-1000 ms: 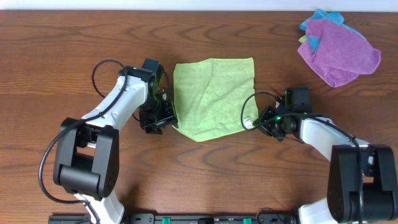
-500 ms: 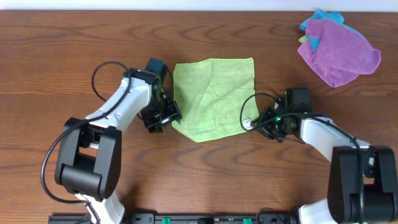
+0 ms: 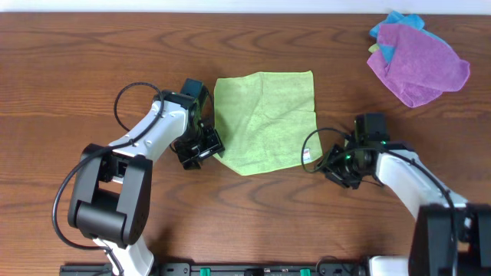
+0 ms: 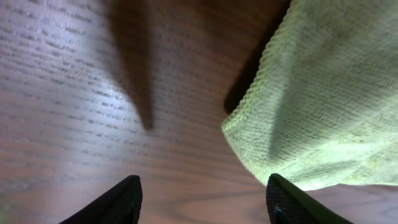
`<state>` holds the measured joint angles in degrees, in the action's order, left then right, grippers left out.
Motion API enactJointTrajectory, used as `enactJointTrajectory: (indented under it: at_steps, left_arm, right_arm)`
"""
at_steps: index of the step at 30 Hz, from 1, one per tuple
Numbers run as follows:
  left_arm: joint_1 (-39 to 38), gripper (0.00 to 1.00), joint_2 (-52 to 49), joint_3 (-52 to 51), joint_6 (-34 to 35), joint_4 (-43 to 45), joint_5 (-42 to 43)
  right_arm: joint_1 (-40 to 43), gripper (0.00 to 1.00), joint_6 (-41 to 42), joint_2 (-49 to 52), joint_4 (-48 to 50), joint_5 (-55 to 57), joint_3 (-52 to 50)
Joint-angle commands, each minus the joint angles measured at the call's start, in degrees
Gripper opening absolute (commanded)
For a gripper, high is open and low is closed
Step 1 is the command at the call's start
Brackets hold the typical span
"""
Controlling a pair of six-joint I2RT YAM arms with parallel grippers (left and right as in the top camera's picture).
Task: Fold the cloth
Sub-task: 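Grasp the green cloth's left and right near corners with both grippers, then lift the near edge with both grippers and fold it toward the far edge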
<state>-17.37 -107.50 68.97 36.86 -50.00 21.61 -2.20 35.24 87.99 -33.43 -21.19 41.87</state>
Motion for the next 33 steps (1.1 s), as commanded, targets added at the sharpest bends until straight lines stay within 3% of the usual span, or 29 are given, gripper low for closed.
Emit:
enactJointTrajectory:
  at_steps: [1,8,16,33]
  left_arm:
    - [0.1,0.66,-0.5,-0.6,1.9,0.9,-1.8]
    - [0.1,0.65,-0.5,-4.0,7.0,4.2,-1.5]
    - [0.1,0.64,-0.5,-9.8,10.3,10.2,4.5]
    - [-3.2,0.64,-0.5,-10.0,15.5,18.2,6.2]
  right_arm:
    - [-0.1,0.44,-1.1,-3.1,0.3,3.5,-0.3]
    - [-0.1,0.5,-1.0,-3.3,1.9,4.4,-0.3]
    - [-0.1,0.57,-1.0,-3.3,5.8,4.7,-0.3]
    - [-0.5,0.62,-0.3,1.3,9.0,6.4,-0.4]
